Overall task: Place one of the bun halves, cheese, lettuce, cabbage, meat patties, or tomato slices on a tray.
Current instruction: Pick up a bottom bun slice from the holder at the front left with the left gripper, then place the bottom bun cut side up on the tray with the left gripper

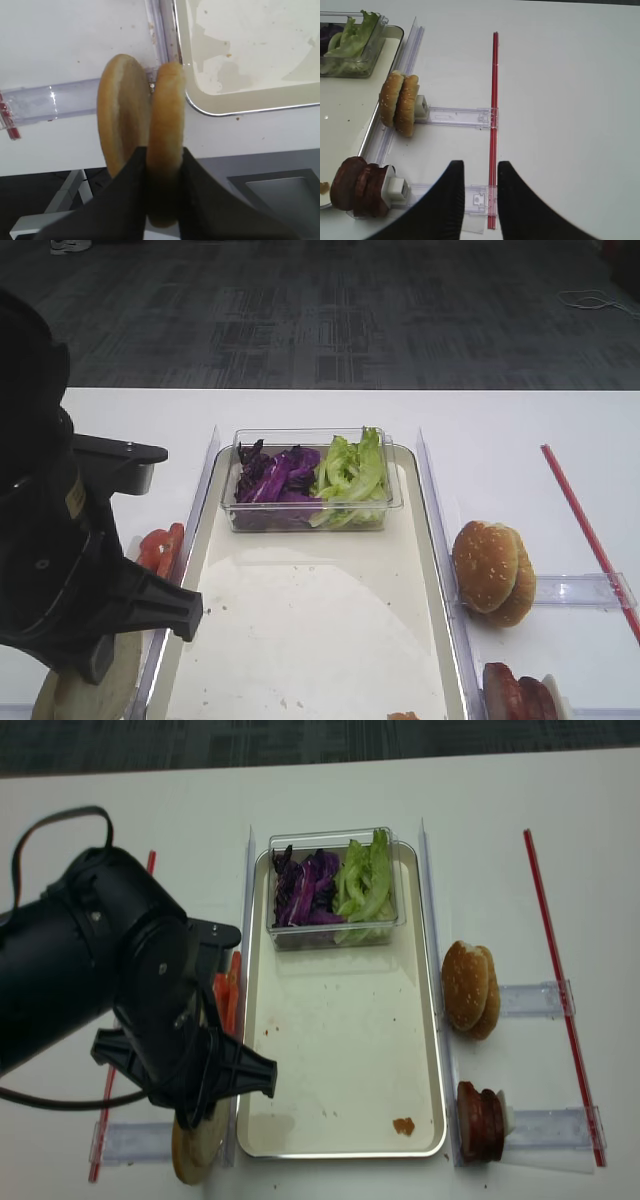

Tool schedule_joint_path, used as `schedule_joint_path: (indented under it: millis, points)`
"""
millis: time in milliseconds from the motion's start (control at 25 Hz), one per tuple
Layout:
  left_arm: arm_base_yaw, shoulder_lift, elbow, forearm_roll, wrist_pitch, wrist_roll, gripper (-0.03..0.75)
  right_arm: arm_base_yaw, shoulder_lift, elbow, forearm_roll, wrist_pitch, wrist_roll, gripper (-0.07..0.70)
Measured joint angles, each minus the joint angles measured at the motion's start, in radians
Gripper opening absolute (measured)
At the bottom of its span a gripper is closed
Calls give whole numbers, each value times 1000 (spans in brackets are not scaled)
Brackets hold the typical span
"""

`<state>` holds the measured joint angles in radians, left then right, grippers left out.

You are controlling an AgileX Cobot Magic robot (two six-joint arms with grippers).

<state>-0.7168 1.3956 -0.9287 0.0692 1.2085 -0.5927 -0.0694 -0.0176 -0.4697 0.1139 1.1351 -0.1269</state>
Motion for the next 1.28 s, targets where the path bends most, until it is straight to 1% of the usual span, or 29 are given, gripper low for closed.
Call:
schedule_joint_path:
  millis: [160, 360, 440, 600, 720, 760, 800, 880, 960, 1080, 1160, 1280]
  points:
    - [0, 0, -14, -29, -8, -4, 107, 0, 0, 0, 0, 0, 0, 201]
    - [0, 0, -54, -49, -77, 2, 107, 0, 0, 0, 0, 0, 0, 201]
    - [0, 0, -56, -47, -93, 12, 107, 0, 0, 0, 0, 0, 0, 201]
    - [0, 2, -56, -49, -107, 17, 107, 0, 0, 0, 0, 0, 0, 201]
    - [0, 16, -56, -69, -140, 19, 107, 0, 0, 0, 0, 0, 0, 201]
    - [0, 27, -56, -98, -163, 39, 107, 0, 0, 0, 0, 0, 0, 201]
    - [0, 27, -56, -98, -163, 39, 107, 0, 0, 0, 0, 0, 0, 201]
    - [0, 40, -56, -129, -188, 66, 107, 0, 0, 0, 0, 0, 0, 201]
    - [8, 59, -56, -179, -210, 107, 107, 0, 0, 0, 0, 0, 0, 201]
    - [49, 82, -56, -263, -251, 191, 107, 0, 0, 0, 0, 0, 0, 201]
    - [86, 96, -56, -342, -271, 270, 107, 0, 0, 0, 0, 0, -4, 201]
    - [147, 125, -56, -498, -280, 429, 107, 0, 0, 0, 0, 0, -4, 201]
